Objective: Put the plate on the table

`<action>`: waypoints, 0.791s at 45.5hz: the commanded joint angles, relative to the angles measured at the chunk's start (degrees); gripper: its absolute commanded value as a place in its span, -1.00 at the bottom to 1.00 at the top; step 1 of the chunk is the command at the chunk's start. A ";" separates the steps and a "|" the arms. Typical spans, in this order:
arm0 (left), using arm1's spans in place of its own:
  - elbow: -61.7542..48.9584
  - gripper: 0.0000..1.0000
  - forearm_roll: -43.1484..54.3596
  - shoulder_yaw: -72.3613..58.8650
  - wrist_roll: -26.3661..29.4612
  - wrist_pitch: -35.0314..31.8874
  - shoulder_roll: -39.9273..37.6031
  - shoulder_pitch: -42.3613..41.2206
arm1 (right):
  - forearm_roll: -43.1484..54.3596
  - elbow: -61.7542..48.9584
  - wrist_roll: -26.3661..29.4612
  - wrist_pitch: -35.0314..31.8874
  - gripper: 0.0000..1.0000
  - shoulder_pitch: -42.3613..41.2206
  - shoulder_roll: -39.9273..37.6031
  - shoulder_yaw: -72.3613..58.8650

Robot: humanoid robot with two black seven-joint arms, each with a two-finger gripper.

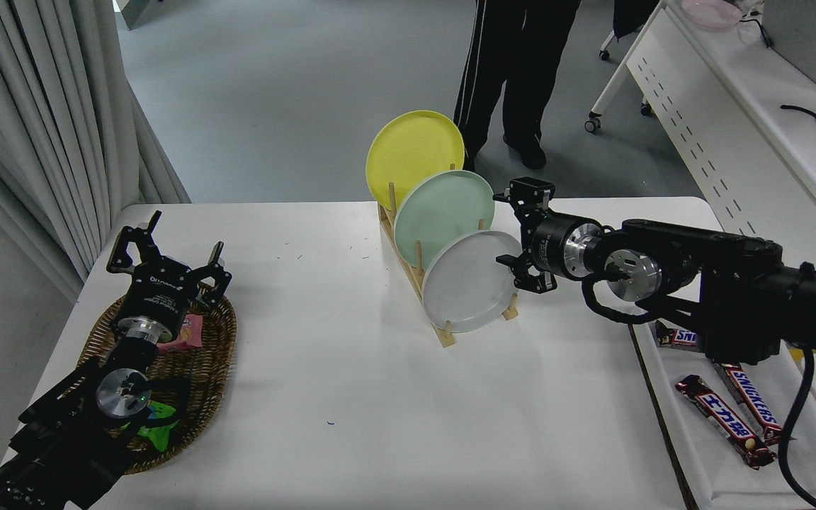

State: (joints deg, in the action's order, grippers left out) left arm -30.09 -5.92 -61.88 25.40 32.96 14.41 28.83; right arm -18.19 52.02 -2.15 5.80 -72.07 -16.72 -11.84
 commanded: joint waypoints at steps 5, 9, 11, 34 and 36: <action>0.03 1.00 0.03 0.00 0.00 0.00 0.00 0.00 | 1.58 -1.83 0.30 0.00 0.98 0.17 3.01 0.50; 0.03 1.00 0.03 0.00 0.00 0.00 0.00 0.00 | 1.31 -2.63 0.30 0.09 0.96 0.17 3.71 0.85; 0.03 1.00 -0.05 0.00 0.00 0.00 0.00 0.00 | 0.79 -3.07 0.30 0.09 0.96 0.17 4.07 0.85; -0.06 1.00 0.03 0.00 0.00 0.00 0.00 0.00 | -2.03 -3.16 1.10 0.00 0.27 0.08 3.89 0.94; 0.03 1.00 -0.05 0.00 0.00 0.00 0.00 0.00 | -3.25 -2.98 1.18 0.00 0.27 0.17 3.72 0.94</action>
State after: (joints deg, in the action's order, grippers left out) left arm -30.08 -5.94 -61.88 25.40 32.96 14.41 28.83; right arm -19.44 48.90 -1.45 5.82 -71.93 -12.92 -10.97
